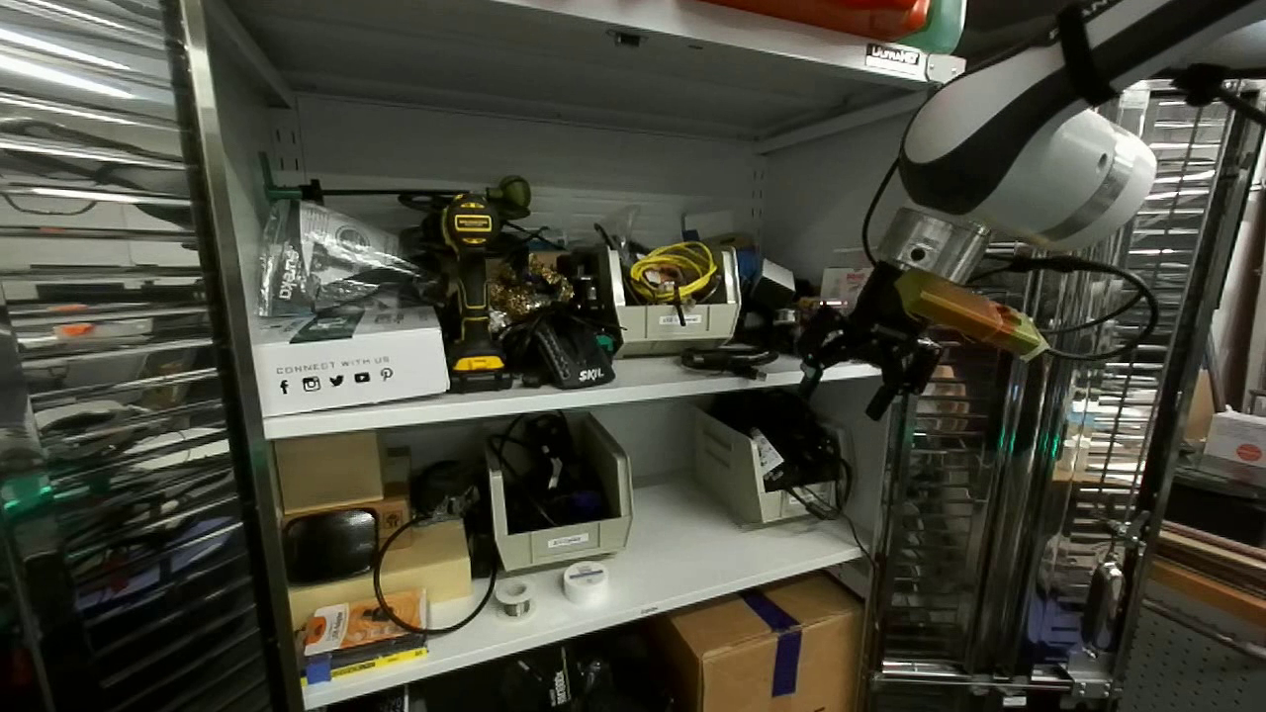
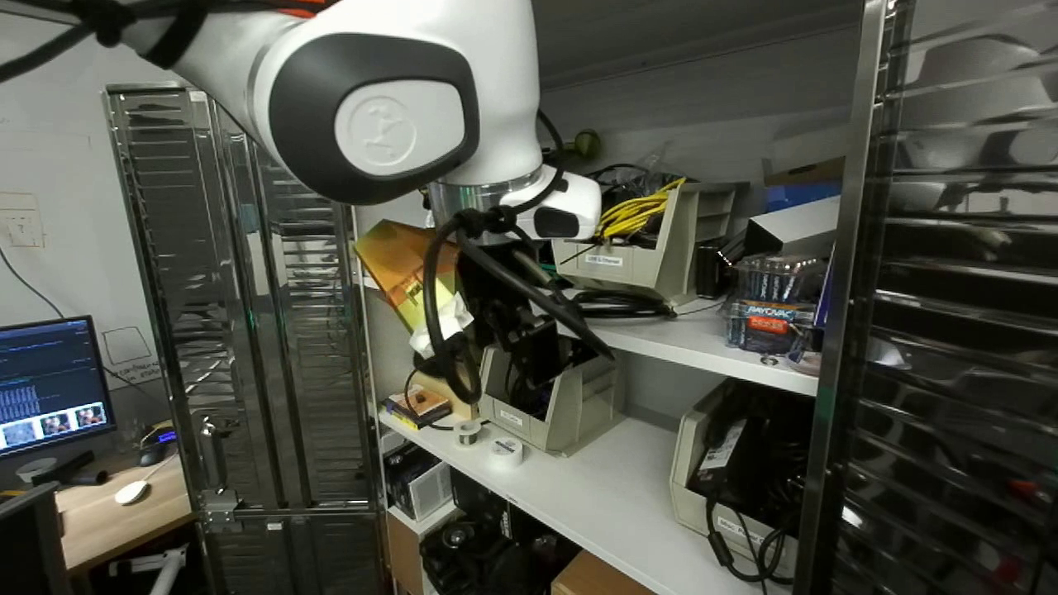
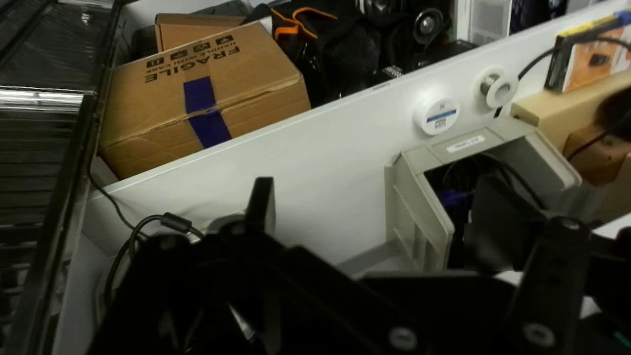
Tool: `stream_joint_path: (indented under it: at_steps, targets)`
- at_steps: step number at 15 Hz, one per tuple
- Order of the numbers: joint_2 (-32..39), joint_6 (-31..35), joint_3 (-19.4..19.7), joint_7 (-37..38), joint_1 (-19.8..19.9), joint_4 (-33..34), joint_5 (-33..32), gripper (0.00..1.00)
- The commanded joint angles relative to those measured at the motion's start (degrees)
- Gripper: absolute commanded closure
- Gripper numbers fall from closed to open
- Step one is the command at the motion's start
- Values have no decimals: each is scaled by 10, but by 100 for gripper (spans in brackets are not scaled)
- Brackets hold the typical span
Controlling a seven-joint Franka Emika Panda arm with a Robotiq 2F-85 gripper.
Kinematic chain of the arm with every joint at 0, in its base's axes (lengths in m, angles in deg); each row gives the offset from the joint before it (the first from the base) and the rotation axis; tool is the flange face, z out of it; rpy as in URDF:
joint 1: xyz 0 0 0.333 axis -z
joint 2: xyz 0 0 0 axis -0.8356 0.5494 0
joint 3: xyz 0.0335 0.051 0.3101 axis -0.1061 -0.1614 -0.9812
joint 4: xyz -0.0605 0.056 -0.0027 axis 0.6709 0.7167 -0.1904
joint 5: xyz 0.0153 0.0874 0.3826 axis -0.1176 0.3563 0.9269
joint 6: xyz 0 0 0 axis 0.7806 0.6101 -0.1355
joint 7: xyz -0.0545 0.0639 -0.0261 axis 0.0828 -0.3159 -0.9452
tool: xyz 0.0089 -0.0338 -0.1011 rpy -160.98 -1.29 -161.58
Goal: Put the black cable in the compartment.
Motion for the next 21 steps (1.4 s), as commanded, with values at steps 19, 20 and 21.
stream_joint_path:
  at_steps: [19, 20, 21]
  targets:
    - [268, -19, 4, 227, 25, 363, -34, 0]
    - [277, -27, 5, 229, 24, 378, -38, 0]
    - [285, -36, 6, 229, 23, 392, -41, 0]
